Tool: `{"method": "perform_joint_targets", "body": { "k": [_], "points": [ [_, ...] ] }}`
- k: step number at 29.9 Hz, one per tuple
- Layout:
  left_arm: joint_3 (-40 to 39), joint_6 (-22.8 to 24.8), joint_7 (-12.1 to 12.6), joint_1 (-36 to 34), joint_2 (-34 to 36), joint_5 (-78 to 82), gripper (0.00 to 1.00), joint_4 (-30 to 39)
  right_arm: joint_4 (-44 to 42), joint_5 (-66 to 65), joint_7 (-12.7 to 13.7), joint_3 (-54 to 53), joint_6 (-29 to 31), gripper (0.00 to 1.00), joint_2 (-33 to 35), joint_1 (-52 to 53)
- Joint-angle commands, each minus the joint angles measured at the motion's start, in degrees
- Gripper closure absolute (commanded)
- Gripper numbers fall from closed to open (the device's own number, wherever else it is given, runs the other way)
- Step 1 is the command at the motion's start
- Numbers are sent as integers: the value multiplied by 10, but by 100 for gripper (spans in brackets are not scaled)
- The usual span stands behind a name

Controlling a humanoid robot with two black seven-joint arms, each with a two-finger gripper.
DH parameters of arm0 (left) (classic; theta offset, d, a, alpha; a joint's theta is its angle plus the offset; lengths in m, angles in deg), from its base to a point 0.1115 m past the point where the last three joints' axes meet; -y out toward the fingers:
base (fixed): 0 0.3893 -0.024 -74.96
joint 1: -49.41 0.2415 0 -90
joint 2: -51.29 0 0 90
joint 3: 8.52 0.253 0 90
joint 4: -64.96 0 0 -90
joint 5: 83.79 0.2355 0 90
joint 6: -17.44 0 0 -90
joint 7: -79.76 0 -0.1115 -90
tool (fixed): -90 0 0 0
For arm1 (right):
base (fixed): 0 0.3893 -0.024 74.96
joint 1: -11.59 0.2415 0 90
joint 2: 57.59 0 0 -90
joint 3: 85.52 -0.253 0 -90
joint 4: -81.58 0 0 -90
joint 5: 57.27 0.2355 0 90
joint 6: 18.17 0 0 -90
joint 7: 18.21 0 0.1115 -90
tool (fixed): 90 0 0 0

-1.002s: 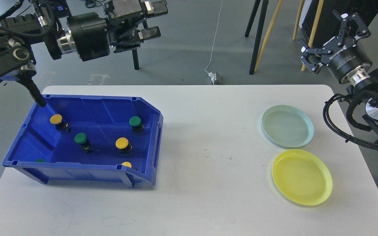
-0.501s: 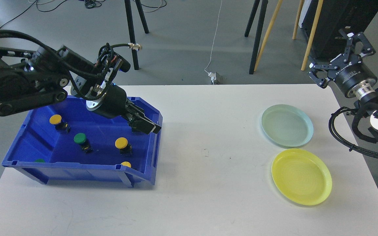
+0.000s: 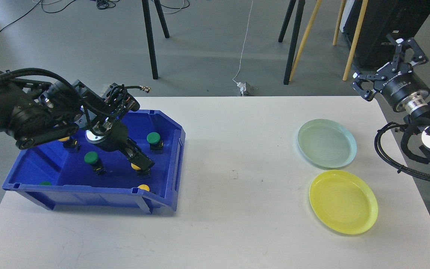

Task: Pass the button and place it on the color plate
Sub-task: 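Lower the left gripper and grasp a yellow-topped button in the bin, then lift the button and extend the left arm toward the right gripper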

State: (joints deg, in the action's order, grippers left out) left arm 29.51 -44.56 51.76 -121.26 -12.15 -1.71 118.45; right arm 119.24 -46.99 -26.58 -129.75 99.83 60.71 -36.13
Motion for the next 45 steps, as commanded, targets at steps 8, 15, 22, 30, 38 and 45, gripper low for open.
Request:
{"method": "perform_joint_targets", "body": {
  "k": [8, 15, 22, 30, 38, 45],
  "points": [
    [-5, 0, 0, 31, -7, 0, 2, -32, 0, 0, 4, 0, 0, 0, 0, -1],
    [-6, 0, 0, 50, -20, -1, 3, -49, 0, 0, 5, 1, 0, 0, 0, -2],
    [-6, 0, 0, 51, -22, -2, 9, -51, -1, 0, 5, 1, 0, 0, 0, -2],
    [-6, 0, 0, 52, -23, -2, 22, -51, -1, 0, 5, 11, 0, 0, -2, -5],
    [-9, -1, 0, 52, -21, -3, 38, -48, -2, 0, 5, 10, 0, 0, -4, -8],
    [-14, -1, 0, 50, -20, -2, 72, -43, -2, 0, 4, 10, 0, 0, -8, -8]
  ]
}}
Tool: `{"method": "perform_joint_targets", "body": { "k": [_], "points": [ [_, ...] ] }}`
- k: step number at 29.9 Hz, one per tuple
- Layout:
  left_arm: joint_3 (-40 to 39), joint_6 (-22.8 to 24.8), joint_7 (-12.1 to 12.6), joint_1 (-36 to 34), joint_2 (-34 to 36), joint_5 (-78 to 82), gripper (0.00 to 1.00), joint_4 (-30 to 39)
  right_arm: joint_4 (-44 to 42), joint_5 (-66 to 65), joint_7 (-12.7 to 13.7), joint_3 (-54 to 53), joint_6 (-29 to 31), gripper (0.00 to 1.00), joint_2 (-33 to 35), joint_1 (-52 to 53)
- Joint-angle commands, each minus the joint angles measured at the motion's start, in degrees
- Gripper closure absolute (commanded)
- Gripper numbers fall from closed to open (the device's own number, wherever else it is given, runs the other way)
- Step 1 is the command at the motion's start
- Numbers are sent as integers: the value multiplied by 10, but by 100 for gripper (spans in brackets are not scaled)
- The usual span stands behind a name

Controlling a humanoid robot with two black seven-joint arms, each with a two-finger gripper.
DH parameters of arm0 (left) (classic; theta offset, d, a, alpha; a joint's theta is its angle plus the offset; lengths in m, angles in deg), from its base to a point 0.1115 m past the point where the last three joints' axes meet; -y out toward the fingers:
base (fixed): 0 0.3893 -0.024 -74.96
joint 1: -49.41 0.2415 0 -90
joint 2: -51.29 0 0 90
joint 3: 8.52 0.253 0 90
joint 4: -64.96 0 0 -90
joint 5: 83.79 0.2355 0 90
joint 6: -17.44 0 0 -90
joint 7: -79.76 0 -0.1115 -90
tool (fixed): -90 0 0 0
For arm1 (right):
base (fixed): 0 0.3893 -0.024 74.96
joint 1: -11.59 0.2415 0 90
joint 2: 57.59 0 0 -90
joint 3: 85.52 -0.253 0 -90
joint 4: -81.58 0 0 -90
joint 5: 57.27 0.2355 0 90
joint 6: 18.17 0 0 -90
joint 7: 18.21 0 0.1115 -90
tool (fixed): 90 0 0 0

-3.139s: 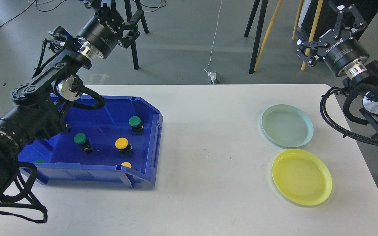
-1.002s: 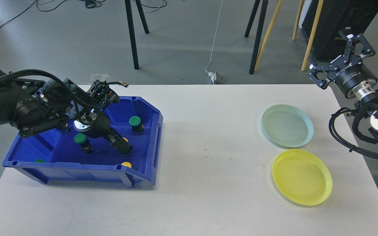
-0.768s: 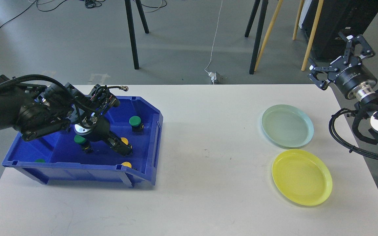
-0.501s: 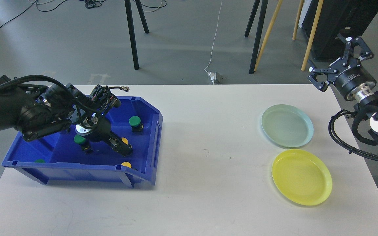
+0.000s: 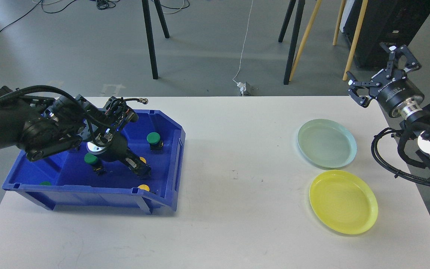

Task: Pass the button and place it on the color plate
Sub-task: 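Lift the button and extend the left arm toward the right gripper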

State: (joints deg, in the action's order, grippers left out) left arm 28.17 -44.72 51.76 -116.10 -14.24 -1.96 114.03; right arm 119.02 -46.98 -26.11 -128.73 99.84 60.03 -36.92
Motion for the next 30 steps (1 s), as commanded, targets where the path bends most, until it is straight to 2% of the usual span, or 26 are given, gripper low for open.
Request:
{"method": "perform_joint_targets", "body": {
  "k": [1, 2, 3, 7, 11, 18, 21, 25, 30],
  "points": [
    [1, -1, 0, -2, 1, 1, 78, 2, 0, 0, 0, 0, 0, 0, -1, 0],
    [1, -1, 0, -3, 2, 1, 86, 2, 0, 0, 0, 0, 0, 0, 0, 0],
    [1, 0, 0, -3, 1, 2, 89, 2, 0, 0, 0, 0, 0, 0, 1, 0],
    [1, -1, 0, -5, 4, 1, 90, 7, 0, 0, -1, 0, 0, 0, 1, 1],
    [1, 2, 0, -23, 22, 1, 91, 39, 0, 0, -1, 0, 0, 0, 2, 1],
    [-19, 2, 0, -129, 130, 0, 90, 182, -3, 6, 0, -7, 0, 0, 5, 0],
    [-76, 2, 0, -149, 169, -1, 90, 212, -15, 8, 0, -9, 0, 0, 0, 1],
    [-189, 2, 0, -138, 200, -14, 90, 219, -12, 8, -4, -8, 0, 0, 1, 0],
    [-304, 2, 0, -84, 195, -169, 90, 223, -6, 8, -11, -9, 0, 0, 21, 0]
  ]
}}
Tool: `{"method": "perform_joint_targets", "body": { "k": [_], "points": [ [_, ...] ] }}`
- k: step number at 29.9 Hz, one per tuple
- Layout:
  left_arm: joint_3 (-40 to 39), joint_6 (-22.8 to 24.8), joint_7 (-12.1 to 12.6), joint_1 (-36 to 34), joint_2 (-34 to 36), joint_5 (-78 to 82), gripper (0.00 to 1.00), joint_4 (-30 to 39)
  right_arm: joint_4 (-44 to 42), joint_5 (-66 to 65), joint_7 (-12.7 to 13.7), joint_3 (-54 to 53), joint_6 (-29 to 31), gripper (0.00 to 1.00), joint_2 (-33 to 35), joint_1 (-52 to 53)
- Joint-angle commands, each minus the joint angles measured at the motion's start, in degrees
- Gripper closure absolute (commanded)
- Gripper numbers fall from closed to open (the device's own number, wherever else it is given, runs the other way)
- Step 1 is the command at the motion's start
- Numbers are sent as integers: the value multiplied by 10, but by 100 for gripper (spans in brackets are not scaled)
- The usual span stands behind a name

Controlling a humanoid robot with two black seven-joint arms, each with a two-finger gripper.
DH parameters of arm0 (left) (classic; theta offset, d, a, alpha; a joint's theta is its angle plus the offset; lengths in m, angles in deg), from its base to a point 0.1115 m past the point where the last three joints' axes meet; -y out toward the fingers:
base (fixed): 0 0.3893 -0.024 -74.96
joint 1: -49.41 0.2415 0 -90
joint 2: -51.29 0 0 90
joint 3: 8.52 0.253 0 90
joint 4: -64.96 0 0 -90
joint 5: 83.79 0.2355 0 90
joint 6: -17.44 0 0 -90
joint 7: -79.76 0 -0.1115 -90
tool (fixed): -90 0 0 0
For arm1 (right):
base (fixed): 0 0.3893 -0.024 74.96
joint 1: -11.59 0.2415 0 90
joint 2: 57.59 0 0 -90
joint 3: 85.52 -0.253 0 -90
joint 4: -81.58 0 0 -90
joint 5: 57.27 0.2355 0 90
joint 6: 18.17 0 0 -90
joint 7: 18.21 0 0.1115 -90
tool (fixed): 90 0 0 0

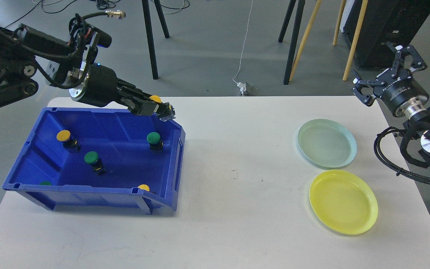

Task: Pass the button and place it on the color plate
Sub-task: 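Lift the button and extend the left arm toward the right gripper, then move the right gripper up to the button held by the left gripper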

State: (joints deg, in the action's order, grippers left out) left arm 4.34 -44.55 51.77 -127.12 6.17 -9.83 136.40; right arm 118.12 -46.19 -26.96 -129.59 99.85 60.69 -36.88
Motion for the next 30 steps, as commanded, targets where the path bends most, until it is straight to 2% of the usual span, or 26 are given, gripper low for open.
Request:
{"method": "perform_joint_targets", "body": {
  "k": [1, 5, 9, 15, 17, 24, 30],
  "points": [
    [-87, 0, 0, 37, -23, -125, 90, -4, 5, 0, -2, 0, 0, 0, 26, 0],
    [-172, 0, 0, 107, -110, -236, 90, -24, 41, -13, -2, 14, 0, 0, 72, -2],
    [-233, -32, 0, 173, -220, -258, 90, -64, 79, -62, -2, 43, 0, 0, 125, -9],
    [-234, -93, 0, 213, -325, -257, 90, -119, 177, -106, -2, 46, 0, 0, 184, -49],
    [-234, -93, 0, 224, -361, -257, 89, -153, 213, -118, 0, 47, 0, 0, 199, -58],
    [-238, -92, 0, 226, -375, -257, 89, -162, 325, -199, 2, 51, 0, 0, 206, -73],
    [-238, -92, 0, 227, -375, -258, 89, -162, 407, -200, 0, 74, 0, 0, 215, -71]
  ]
}}
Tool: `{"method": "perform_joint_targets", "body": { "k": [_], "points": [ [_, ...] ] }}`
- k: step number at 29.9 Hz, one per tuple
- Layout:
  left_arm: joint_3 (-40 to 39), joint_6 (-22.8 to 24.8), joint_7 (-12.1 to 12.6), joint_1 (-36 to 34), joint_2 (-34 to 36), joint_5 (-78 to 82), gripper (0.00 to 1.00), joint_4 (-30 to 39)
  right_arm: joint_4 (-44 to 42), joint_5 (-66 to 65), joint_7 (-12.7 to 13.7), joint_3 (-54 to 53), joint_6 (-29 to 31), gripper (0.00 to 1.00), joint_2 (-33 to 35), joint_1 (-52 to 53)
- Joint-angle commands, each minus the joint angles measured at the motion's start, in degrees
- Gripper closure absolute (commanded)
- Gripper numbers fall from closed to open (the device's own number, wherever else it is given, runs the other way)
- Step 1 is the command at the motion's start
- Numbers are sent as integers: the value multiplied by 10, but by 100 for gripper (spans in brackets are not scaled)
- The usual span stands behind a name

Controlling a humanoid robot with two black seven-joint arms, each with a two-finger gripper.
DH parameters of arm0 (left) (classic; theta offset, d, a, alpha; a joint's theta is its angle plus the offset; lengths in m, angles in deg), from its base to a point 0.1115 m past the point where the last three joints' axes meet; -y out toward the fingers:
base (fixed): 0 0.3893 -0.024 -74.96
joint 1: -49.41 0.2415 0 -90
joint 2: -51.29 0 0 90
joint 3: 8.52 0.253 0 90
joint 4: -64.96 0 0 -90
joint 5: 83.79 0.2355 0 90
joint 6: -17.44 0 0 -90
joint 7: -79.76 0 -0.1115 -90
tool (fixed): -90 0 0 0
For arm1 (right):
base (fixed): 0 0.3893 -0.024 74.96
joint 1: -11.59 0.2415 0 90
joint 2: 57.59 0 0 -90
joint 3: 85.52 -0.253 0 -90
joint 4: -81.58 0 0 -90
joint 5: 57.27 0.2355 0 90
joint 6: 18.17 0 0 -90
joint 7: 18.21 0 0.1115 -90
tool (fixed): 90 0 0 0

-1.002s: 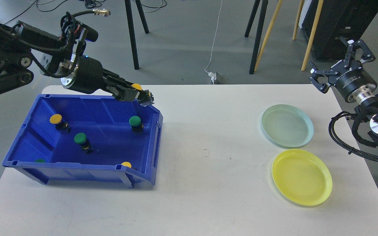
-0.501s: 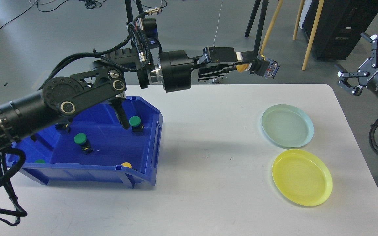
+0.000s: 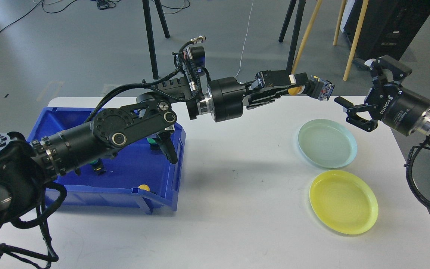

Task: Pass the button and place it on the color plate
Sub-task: 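Move the right gripper up to the button held by the left gripper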

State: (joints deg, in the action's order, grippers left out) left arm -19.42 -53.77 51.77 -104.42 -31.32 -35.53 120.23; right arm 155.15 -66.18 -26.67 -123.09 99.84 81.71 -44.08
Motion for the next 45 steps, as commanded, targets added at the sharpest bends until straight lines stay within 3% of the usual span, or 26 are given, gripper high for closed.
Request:
{"method": "perform_joint_targets", "body": {
  "k": [1, 10, 28, 34, 37, 39, 44, 45],
  "points": [
    [0, 0, 0, 0, 0, -1, 89, 0, 47, 1, -2, 12, 0, 0, 8, 1],
    [0, 0, 0, 1, 2, -1, 89, 0, 91, 59, -24, 16, 0, 1, 22, -12],
    [0, 1, 0, 0, 0, -2, 89, -2, 106, 68, -21, 30, 0, 2, 12, -9],
    [0, 1, 0, 0, 0, -2, 89, -2, 106, 68, -23, 32, 0, 7, 10, -7],
    [0, 1, 0, -1, 0, -2, 89, -3, 105, 68, -24, 32, 0, 15, 4, -6],
    [0, 1, 0, -1, 0, -2, 89, -3, 105, 67, -24, 32, 0, 26, 1, -3],
    [0, 0, 0, 0, 0, -3, 89, -2, 95, 59, -20, 33, 0, 80, -20, 6],
    [0, 0, 0, 1, 0, -3, 89, -2, 89, 59, -19, 35, 0, 83, -25, 9]
  ]
}}
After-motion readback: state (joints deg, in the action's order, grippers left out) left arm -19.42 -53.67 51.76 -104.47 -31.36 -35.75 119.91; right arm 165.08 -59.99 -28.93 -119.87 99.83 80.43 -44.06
